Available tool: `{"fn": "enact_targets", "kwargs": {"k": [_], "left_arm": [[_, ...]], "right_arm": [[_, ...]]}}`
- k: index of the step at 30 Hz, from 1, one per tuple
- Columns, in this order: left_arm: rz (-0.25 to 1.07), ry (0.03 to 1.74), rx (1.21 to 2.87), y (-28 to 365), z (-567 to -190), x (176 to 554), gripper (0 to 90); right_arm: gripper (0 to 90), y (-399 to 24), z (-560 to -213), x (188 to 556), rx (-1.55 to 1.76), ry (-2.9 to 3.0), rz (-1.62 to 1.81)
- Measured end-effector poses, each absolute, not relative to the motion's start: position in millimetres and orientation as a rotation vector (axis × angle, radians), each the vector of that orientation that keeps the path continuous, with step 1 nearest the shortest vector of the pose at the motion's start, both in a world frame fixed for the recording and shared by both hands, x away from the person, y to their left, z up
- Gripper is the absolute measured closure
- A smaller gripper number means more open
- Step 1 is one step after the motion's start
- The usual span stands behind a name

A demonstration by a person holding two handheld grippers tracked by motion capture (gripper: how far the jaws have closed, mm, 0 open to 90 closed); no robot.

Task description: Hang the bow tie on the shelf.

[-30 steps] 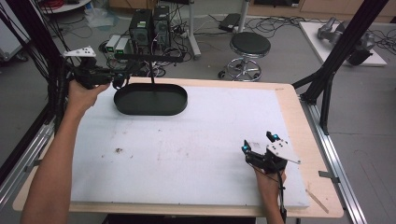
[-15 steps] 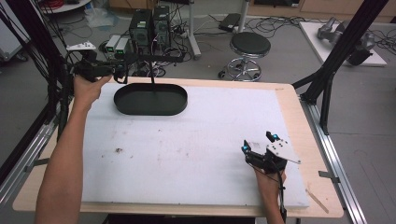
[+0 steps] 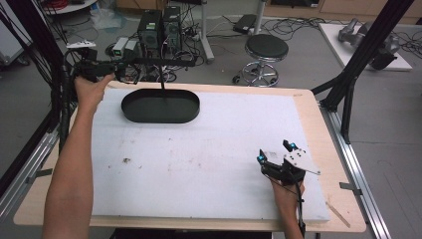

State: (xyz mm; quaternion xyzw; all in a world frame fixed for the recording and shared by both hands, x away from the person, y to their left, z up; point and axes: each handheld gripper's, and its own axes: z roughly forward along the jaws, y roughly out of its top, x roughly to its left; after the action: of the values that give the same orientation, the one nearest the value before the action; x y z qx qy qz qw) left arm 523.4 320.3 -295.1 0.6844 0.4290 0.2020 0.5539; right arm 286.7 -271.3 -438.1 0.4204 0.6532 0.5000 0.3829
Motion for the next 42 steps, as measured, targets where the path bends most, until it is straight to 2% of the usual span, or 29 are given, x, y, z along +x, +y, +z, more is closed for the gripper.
{"fn": "enact_targets", "kwargs": {"k": [22, 42], "left_arm": [[0.561, 1.026, 1.696, 322.8, -308.4, 519.5, 71.4], [0.559, 1.049, 1.759, 320.9, -327.4, 518.3, 67.6]], "right_arm": [[10.8, -271.6, -438.2, 286.8, 1.059, 1.670, 1.271], [10.8, -271.2, -438.1, 286.8, 1.059, 1.667, 1.271]]}}
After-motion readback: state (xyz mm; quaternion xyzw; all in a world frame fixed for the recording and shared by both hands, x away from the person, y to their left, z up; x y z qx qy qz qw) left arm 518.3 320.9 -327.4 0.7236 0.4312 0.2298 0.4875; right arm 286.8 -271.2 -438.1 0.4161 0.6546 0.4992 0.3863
